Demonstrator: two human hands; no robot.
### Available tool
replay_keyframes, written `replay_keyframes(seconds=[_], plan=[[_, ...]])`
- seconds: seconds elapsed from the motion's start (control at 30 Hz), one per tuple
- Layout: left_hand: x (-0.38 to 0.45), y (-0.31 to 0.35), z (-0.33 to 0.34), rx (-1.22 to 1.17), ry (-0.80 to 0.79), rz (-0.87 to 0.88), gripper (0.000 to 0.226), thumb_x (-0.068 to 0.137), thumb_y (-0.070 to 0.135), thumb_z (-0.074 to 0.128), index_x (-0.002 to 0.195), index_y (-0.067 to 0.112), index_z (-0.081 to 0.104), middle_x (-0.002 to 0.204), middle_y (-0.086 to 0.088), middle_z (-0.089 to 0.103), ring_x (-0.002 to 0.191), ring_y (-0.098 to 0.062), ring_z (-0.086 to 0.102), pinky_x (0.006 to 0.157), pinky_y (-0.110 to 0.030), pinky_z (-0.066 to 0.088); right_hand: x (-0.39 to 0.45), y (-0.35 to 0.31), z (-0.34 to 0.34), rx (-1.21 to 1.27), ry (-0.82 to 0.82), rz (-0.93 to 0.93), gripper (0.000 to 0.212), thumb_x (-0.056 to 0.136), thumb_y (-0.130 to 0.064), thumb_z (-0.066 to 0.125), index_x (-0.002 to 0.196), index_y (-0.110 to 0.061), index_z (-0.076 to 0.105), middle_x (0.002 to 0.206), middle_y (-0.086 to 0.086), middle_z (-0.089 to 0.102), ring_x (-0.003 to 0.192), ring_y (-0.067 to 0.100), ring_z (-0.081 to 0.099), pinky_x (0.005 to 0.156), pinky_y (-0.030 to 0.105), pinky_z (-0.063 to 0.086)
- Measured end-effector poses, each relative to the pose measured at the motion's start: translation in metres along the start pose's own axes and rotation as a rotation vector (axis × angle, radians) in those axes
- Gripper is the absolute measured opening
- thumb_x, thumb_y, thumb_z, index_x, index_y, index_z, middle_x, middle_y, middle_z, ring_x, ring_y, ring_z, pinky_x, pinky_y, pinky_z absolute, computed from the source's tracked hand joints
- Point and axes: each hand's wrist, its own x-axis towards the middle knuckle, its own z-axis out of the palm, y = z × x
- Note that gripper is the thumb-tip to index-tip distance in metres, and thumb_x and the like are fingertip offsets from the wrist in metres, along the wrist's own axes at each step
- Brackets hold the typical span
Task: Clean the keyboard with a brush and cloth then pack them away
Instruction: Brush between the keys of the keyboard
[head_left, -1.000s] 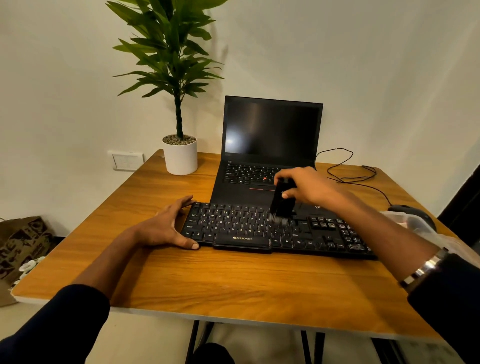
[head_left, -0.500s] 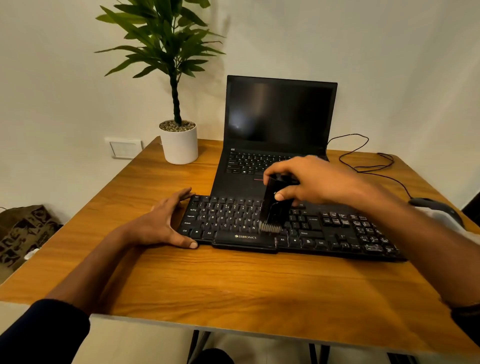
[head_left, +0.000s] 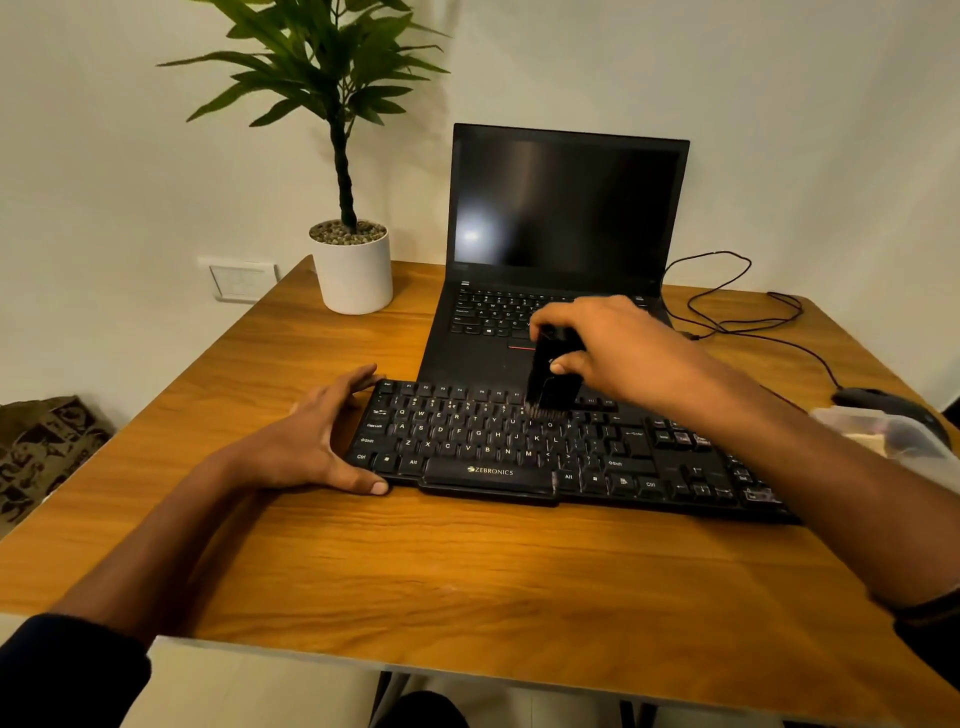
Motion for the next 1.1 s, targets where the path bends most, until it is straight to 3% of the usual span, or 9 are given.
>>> replay_keyframes(seconds=[0.13, 0.3, 0.43, 0.57, 0.7, 0.8, 0.97, 1.1], plan=[[-0.001, 0.003, 0.000, -0.005, -0.003, -0.013, 0.137, 0.037, 0.071, 0.086, 0.145, 0.061, 0.003, 0.149, 0.002, 0.029, 0.135, -0.024, 0.031, 0.109, -0.055, 0.037, -0.013, -0.013, -0.002, -0.018, -0.100, -0.043, 0.029, 0.087, -0.022, 0.067, 0.112, -0.034, 0.058, 0.104, -0.002, 0.059, 0.100, 0.020, 0.054, 0.077, 0.029, 0.038], [-0.002, 0.007, 0.000, 0.006, -0.006, -0.019, 0.141, 0.036, 0.072, 0.084, 0.148, 0.056, 0.001, 0.150, 0.001, 0.028, 0.135, -0.023, 0.030, 0.110, -0.054, 0.036, -0.026, -0.029, -0.023, 0.094, -0.302, -0.081, 0.025, 0.086, -0.025, 0.068, 0.104, -0.039, 0.058, 0.097, -0.008, 0.063, 0.065, 0.008, 0.066, 0.073, 0.030, 0.054], [-0.003, 0.007, 0.000, 0.006, -0.003, -0.020, 0.140, 0.036, 0.073, 0.084, 0.148, 0.056, 0.001, 0.151, 0.002, 0.028, 0.135, -0.023, 0.030, 0.110, -0.054, 0.035, -0.018, -0.032, -0.020, 0.076, -0.247, -0.085, 0.025, 0.087, -0.024, 0.066, 0.107, -0.037, 0.058, 0.100, -0.005, 0.062, 0.068, 0.003, 0.059, 0.076, 0.031, 0.051], [-0.003, 0.009, -0.001, 0.005, -0.011, -0.015, 0.140, 0.036, 0.073, 0.084, 0.147, 0.057, 0.001, 0.151, 0.002, 0.027, 0.134, -0.023, 0.031, 0.110, -0.054, 0.037, -0.002, -0.028, -0.002, 0.085, -0.237, -0.047, 0.025, 0.088, -0.020, 0.066, 0.108, -0.032, 0.059, 0.101, -0.001, 0.063, 0.070, 0.014, 0.065, 0.069, 0.034, 0.054], [-0.003, 0.009, -0.001, 0.009, -0.009, -0.022, 0.142, 0.036, 0.073, 0.083, 0.149, 0.054, 0.000, 0.151, 0.002, 0.027, 0.135, -0.024, 0.029, 0.110, -0.056, 0.036, 0.009, -0.022, 0.004, 0.052, -0.075, -0.014, 0.029, 0.087, -0.014, 0.065, 0.111, -0.028, 0.058, 0.107, 0.002, 0.062, 0.101, 0.022, 0.057, 0.082, 0.036, 0.048], [-0.004, 0.010, -0.001, 0.007, -0.005, -0.019, 0.141, 0.036, 0.072, 0.084, 0.150, 0.052, 0.001, 0.150, 0.001, 0.029, 0.134, -0.023, 0.030, 0.110, -0.055, 0.036, 0.011, -0.020, 0.006, 0.021, 0.036, -0.008, 0.032, 0.086, -0.012, 0.066, 0.113, -0.028, 0.059, 0.108, 0.003, 0.061, 0.104, 0.022, 0.055, 0.082, 0.035, 0.043], [-0.004, 0.010, -0.001, 0.013, -0.003, -0.015, 0.141, 0.036, 0.073, 0.084, 0.149, 0.053, 0.001, 0.151, 0.002, 0.028, 0.135, -0.023, 0.029, 0.110, -0.054, 0.036, -0.001, -0.031, 0.007, 0.017, -0.031, -0.053, 0.031, 0.087, -0.016, 0.066, 0.113, -0.030, 0.058, 0.104, -0.003, 0.060, 0.099, 0.018, 0.055, 0.079, 0.030, 0.041], [-0.005, 0.011, 0.000, 0.009, -0.003, -0.013, 0.143, 0.035, 0.075, 0.083, 0.149, 0.052, 0.001, 0.150, 0.001, 0.029, 0.135, -0.024, 0.030, 0.110, -0.056, 0.036, -0.016, -0.046, -0.004, 0.055, -0.182, -0.100, 0.027, 0.087, -0.022, 0.066, 0.111, -0.034, 0.058, 0.096, -0.009, 0.055, 0.082, 0.011, 0.052, 0.074, 0.029, 0.040]])
